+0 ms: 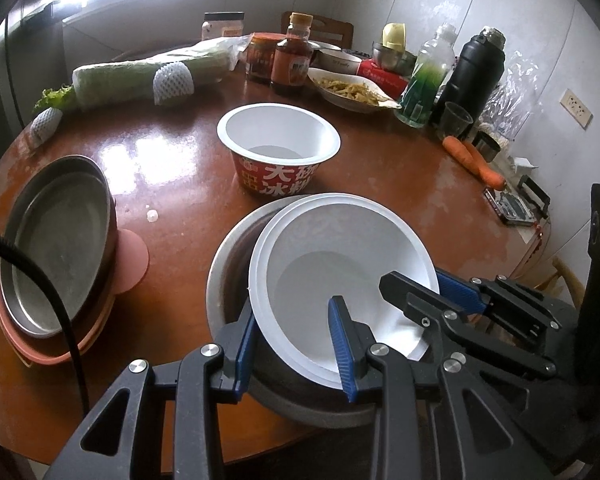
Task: Organize plates and bowls
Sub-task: 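Lower the white bowl into the steel bowl and open the right tool, then move the right tool to the second white bowl and grasp its rim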
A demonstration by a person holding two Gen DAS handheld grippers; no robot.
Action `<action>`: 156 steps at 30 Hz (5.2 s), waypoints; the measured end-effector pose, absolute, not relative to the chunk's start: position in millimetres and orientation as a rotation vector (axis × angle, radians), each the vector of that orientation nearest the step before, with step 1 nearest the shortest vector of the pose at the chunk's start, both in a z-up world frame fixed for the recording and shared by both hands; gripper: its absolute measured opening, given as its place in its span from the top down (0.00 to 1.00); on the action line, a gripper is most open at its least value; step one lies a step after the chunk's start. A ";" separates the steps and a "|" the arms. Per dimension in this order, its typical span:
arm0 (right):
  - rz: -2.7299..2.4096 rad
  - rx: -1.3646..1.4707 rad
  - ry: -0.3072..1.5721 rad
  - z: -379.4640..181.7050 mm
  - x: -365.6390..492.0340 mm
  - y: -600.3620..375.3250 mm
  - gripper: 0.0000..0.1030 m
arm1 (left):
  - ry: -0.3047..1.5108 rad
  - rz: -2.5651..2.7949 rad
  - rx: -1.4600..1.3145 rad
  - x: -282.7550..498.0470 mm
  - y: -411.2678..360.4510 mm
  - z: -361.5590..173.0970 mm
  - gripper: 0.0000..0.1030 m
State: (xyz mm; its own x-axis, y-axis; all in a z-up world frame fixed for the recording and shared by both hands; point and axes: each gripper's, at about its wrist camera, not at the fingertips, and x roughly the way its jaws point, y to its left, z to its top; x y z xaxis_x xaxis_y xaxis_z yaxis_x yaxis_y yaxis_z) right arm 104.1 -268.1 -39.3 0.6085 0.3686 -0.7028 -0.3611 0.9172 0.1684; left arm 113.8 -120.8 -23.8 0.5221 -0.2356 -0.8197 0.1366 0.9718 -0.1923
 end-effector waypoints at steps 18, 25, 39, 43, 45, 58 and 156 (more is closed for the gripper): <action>0.416 0.007 0.827 -39.8 106.2 -266.9 0.77 | 0.989 -0.198 -0.058 112.4 -124.3 -24.4 0.67; 0.416 0.008 0.825 -40.8 107.3 -266.8 0.77 | 0.981 -0.180 -0.048 112.7 -124.0 -24.1 0.67; 0.414 0.015 0.808 -39.5 109.1 -266.1 0.72 | 0.959 -0.174 -0.053 113.6 -120.0 -21.0 0.67; 0.412 0.010 0.803 -38.2 107.3 -264.7 0.70 | 0.953 -0.158 -0.048 111.6 -118.5 -17.8 0.67; 0.415 0.010 0.794 -36.3 106.1 -265.0 0.69 | 0.946 -0.153 -0.054 110.7 -116.9 -15.1 0.67; 0.404 0.042 0.737 -18.9 102.4 -274.2 0.56 | 0.870 -0.128 -0.085 106.6 -101.7 7.6 0.56; 0.442 -0.004 0.747 -17.3 224.8 -241.9 0.82 | 0.950 -0.194 -0.176 234.3 -94.8 -16.9 0.68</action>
